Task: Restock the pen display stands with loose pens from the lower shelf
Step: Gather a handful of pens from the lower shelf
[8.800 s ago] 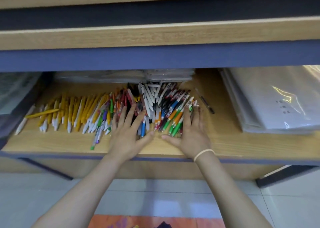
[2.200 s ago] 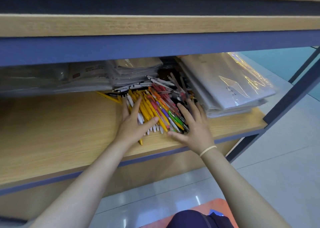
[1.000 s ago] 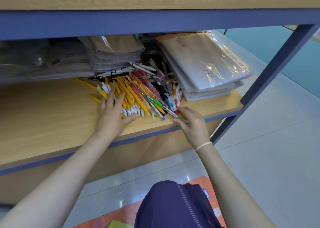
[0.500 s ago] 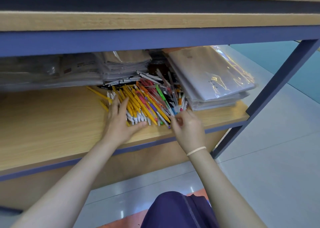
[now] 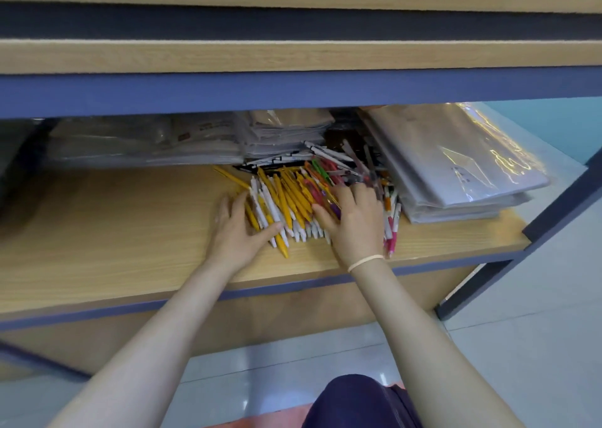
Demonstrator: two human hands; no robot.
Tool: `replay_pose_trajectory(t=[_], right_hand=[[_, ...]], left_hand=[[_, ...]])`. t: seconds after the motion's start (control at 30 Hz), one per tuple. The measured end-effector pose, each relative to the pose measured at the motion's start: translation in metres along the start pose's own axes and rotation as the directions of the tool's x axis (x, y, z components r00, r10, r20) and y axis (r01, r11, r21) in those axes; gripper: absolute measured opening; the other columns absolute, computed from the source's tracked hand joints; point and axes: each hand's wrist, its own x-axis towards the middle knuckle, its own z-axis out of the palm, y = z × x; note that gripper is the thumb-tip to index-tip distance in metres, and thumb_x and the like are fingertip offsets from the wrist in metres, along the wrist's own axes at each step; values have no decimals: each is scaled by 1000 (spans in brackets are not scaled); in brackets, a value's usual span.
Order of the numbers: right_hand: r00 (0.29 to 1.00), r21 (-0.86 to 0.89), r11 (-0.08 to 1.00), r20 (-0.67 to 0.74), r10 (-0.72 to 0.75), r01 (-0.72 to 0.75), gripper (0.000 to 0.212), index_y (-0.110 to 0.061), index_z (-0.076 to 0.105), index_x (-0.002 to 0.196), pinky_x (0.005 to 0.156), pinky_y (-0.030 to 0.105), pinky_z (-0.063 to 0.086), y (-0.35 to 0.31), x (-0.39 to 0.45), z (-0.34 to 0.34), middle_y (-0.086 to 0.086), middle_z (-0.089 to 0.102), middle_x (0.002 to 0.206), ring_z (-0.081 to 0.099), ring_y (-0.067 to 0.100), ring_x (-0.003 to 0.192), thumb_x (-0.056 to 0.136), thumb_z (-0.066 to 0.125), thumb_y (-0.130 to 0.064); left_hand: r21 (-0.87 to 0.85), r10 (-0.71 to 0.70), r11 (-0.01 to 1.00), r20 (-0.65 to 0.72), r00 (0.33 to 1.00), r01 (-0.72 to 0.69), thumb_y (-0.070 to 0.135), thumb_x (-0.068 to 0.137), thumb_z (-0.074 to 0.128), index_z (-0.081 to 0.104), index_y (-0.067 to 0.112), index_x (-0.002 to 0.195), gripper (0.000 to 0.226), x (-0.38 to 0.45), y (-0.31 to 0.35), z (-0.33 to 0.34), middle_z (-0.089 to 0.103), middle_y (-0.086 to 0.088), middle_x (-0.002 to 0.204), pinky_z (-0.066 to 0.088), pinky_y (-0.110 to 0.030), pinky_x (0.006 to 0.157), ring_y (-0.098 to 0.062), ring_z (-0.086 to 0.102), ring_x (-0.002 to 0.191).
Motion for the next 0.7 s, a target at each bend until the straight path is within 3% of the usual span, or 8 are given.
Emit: replay_pose_trajectory(t=[0.07, 0.13, 0.2, 0.3, 0.4, 0.5, 0.6, 0.7], right_hand=[[967, 84, 979, 160, -198, 187, 57, -17, 63, 120, 91, 45, 42, -21, -3, 5, 11, 58, 124, 52, 33, 116, 89, 51, -62], [868, 134, 953, 394, -303, 272, 68, -32, 50, 141, 116, 51, 21, -37, -3, 13, 6, 40, 153, 27, 32, 145, 86, 44, -72], [801, 87, 950, 518, -300, 299, 72, -42, 38, 147, 120, 52, 5, -43, 0, 22, 0, 25, 162, 8, 30, 152, 85, 43, -76], [834, 26, 952, 476, -280, 304, 63, -43, 46, 142, 122, 53, 11, -37, 3, 27, 0, 37, 157, 16, 31, 150, 86, 46, -72], [871, 17, 968, 433, -234, 252, 65, -42, 52, 139, 120, 53, 18, -27, 8, 25, 1, 44, 152, 24, 31, 148, 83, 40, -73], [875, 9, 983, 453, -168, 184, 70, -44, 50, 140, 119, 52, 14, -18, 13, 19, 2, 37, 157, 19, 31, 149, 81, 35, -80], [850, -9, 980, 499, -166, 197, 70, -41, 40, 147, 119, 53, 6, -19, 14, 17, 2, 26, 162, 10, 32, 151, 85, 47, -73], [837, 20, 950, 468, -283, 310, 62, -41, 35, 150, 117, 59, 8, -31, 12, 22, 0, 26, 162, 10, 36, 151, 92, 49, -59]], left_hand=[[-101, -10, 995, 10, 1000, 11, 76, 80, 56, 31, 37, 153, 86, 5, -9, -3, 37, 0, 158, 34, -47, 117, -22, 34, 145], [-209, -26, 977, 21, 999, 30, 66, 90, 53, 40, 40, 147, 64, 9, -11, -5, 50, 7, 148, 40, -39, 110, -15, 46, 135], [-272, -26, 962, 26, 999, 32, 53, 98, 52, 46, 38, 144, 49, 15, -13, -8, 56, 11, 140, 41, -31, 103, -10, 51, 128], [-247, 9, 969, 88, 996, 13, 48, 99, 53, 47, 39, 144, 46, 22, -16, -10, 54, 17, 140, 40, -30, 105, -7, 50, 130], [-192, 69, 981, 180, 981, -34, 66, 89, 50, 43, 48, 144, 58, 27, -15, -9, 50, 21, 146, 40, -37, 113, -7, 46, 136], [-16, 105, 994, 214, 971, -104, 78, 85, 41, 26, 47, 154, 78, 30, -14, -9, 33, 12, 161, 30, -43, 120, -16, 30, 148], [149, 127, 977, 189, 974, -156, 65, 97, 41, 15, 39, 159, 72, 25, -22, -17, 23, 4, 166, 21, -41, 123, -20, 19, 152], [268, 129, 949, 160, 979, -169, 61, 99, 40, 9, 33, 160, 73, 18, -36, -29, 19, 1, 167, 16, -38, 123, -19, 16, 152]])
